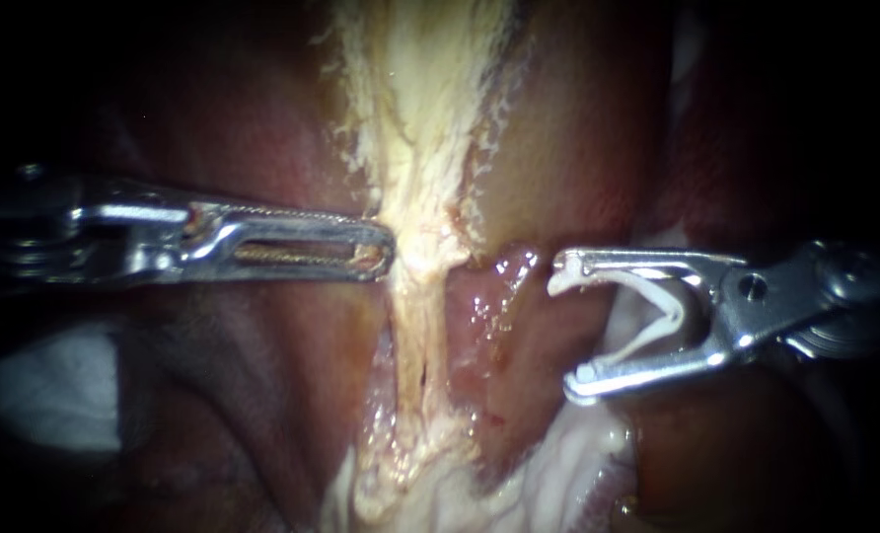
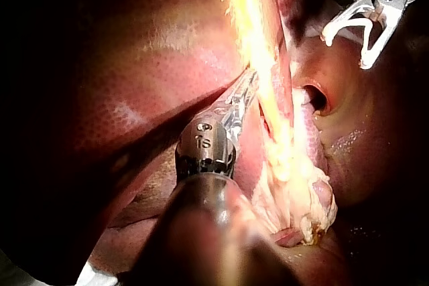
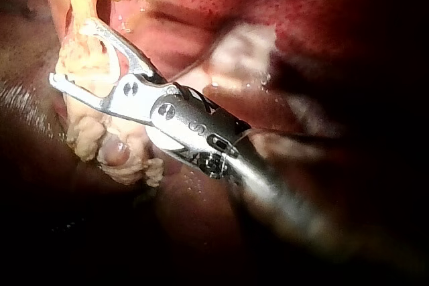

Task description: Clipping first clip left tube

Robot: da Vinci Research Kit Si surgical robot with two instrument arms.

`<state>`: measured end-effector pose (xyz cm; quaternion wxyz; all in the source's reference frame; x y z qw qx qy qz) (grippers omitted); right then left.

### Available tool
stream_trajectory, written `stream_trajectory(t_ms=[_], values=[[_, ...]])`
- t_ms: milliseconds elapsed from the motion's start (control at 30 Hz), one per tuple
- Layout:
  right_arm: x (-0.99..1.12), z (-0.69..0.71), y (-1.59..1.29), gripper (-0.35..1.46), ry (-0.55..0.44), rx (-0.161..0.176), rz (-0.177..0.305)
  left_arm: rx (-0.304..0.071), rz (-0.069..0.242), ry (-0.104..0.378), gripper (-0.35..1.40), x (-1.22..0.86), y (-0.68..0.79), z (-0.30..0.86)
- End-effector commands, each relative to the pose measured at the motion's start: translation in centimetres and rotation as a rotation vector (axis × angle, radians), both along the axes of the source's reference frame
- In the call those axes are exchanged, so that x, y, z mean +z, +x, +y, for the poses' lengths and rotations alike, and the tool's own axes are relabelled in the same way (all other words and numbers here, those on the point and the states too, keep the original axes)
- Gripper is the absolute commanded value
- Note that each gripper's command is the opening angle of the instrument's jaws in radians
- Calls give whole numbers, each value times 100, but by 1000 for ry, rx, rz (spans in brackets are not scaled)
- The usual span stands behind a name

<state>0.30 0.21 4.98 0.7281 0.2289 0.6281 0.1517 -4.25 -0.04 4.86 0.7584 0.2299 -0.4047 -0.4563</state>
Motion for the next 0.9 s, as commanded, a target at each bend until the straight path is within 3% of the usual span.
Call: stream_trajectory(t_ms=[33, 200, 433, 633, 900], values=[[1, -2, 1, 60, -1, 0, 0, -1, 0, 1, -35, -2, 1, 0], [9, -11, 7, 60, -2, 1, 2, -5, 4, 7, -35, -23, 10, 5], [36, -36, 31, 59, 37, -41, -30, -20, 18, 4, -35, -52, 27, 1], [69, -59, 64, 59, 54, -74, -50, -27, 25, 3, -35, -64, 37, 3], [96, -85, 99, 58, 32, -106, -80, -28, 27, 2, -35, -65, 40, 2]])
